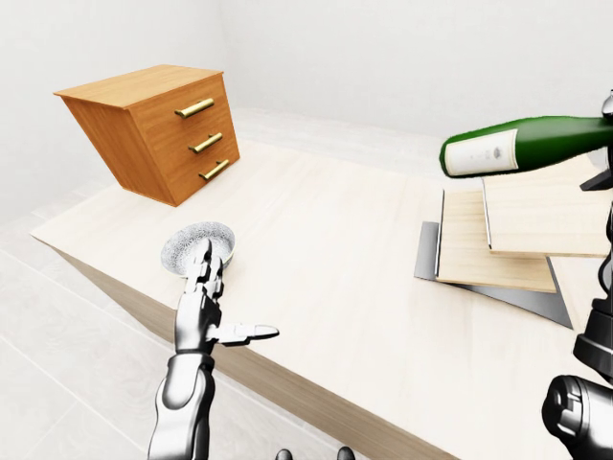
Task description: Put the wine bottle on the wine rack.
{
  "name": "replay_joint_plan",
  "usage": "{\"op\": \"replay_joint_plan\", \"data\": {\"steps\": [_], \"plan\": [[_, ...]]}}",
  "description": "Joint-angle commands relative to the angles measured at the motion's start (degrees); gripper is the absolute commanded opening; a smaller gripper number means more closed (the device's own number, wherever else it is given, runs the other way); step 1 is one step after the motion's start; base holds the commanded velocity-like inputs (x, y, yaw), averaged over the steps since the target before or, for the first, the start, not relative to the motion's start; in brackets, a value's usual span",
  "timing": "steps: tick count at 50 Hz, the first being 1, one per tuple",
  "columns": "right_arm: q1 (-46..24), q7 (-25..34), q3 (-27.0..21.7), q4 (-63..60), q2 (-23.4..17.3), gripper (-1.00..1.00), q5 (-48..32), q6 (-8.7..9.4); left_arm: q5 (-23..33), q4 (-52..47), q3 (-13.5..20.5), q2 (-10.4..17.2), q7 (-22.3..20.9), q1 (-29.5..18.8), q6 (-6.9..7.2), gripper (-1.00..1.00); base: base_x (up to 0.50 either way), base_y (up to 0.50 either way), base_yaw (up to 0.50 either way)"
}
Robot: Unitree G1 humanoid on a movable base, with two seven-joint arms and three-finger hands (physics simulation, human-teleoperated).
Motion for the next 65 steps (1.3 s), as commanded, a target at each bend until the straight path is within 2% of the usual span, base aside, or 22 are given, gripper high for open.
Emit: {"op": "replay_joint_plan", "data": {"steps": [1, 7, 14, 22, 28, 35, 42, 45, 51, 65], "plan": [[0.8, -1.2, -2.7, -0.4, -3.5, -1.0, 1.8, 0.0, 0.1, -1.0, -0.2, 0.0, 0.4, 0.1, 0.63, 1.0, 0.0, 0.0, 0.0], [1.1, -0.8, -3.3, 0.9, -4.9, -1.0, 3.3, 0.0, 0.8, 0.4, -0.9, -0.2, 0.5, -0.2, -0.34, 1.0, 0.0, 0.0, 0.0], [0.4, 0.3, -3.4, 5.2, -6.6, -1.0, 3.9, 0.0, 0.7, 0.6, -0.8, 0.0, 0.6, -0.4, -0.2, 1.0, 0.0, 0.0, 0.0], [1.5, 1.2, -4.0, 8.1, -8.0, -1.0, 4.4, 0.0, 0.8, 2.1, -1.0, 0.0, 0.6, -0.7, -1.28, 1.0, 0.0, 0.0, 0.0], [1.8, 1.9, -4.9, 10.5, -9.1, -1.0, 5.2, 0.0, 0.6, 1.9, -0.9, 0.1, 0.5, -0.5, -1.18, 1.0, 0.0, 0.0, 0.0], [2.2, 5.4, -4.2, 15.0, -9.5, -1.0, 3.0, 0.0, 0.5, 3.1, -0.5, 0.2, 0.6, -0.8, -1.98, 1.0, 0.0, 0.0, 0.0], [2.2, 6.5, -5.9, 17.6, -10.5, -1.0, 5.0, 0.0, 0.5, 2.2, -0.6, 0.2, 0.7, -0.5, -1.29, 1.0, 0.0, 0.0, 0.0], [2.4, 7.0, -6.8, 18.4, -11.0, -1.0, 7.0, 0.0, 0.6, 2.4, -0.7, 0.1, 0.7, -0.5, -1.45, 1.0, 0.0, 0.0, 0.0], [3.1, 8.3, -6.5, 20.9, -12.4, -1.0, 6.9, 0.0, 0.6, 1.6, -0.9, 0.1, 0.7, -0.3, -0.84, 1.0, 0.0, 0.0, 0.0], [2.0, 13.2, -5.4, 30.0, -14.9, -1.0, 5.2, 0.0, 0.9, 1.8, -1.3, 0.1, 0.6, -0.3, -0.94, 1.0, 0.0, 0.0, 0.0]]}}
